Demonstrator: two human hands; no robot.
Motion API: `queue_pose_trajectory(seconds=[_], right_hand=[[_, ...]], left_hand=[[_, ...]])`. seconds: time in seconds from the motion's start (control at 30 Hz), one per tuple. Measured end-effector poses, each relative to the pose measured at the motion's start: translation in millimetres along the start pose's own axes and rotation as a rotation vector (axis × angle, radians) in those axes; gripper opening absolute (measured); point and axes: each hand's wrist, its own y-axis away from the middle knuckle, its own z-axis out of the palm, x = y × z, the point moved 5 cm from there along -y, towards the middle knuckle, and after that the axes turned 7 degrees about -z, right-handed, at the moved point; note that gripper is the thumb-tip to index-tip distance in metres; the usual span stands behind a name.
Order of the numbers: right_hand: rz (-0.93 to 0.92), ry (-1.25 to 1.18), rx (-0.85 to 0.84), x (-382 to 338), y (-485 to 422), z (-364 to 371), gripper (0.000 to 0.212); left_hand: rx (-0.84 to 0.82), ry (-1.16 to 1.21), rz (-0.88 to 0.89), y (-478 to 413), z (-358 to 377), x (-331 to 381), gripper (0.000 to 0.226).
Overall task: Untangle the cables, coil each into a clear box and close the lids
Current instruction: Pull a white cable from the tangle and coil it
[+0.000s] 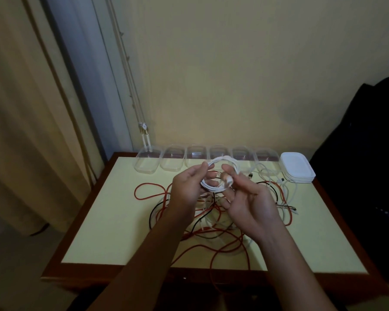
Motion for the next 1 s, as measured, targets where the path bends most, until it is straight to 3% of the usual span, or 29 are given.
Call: queue_pose_trajectory(seconds=[0.23,0.37,0.5,0.63,0.83,1.0], right_hand=[[-0.059,0.37,0.099,1,2,8,0.019],[-0.174,0.604,0.145,-7,6,3,0.023],[-0.287,0.867,0.224,-13,7,-7,0.014],[-0.261,0.813,0.167,-15,6,-10,0.021],[-0.18,0.693,0.046,-15,6,-11,0.02],[-0.189,0.548,0.217,-14,4,-18,0.018]], left_hand=[[0.108,-0.218,0.222,7,-8,6,0.024],[0.139,-0.393,0.4,9,-12,15,0.022],[0.131,-0.433,0.457,12,-13,17,0.019],[0.136,-0.392,0.434,9,-16,18,0.019],[0.117,-0.198,0.161,-2,-21,12,0.022],[0.062,-0.2,0.097,-2,-19,4,0.023]])
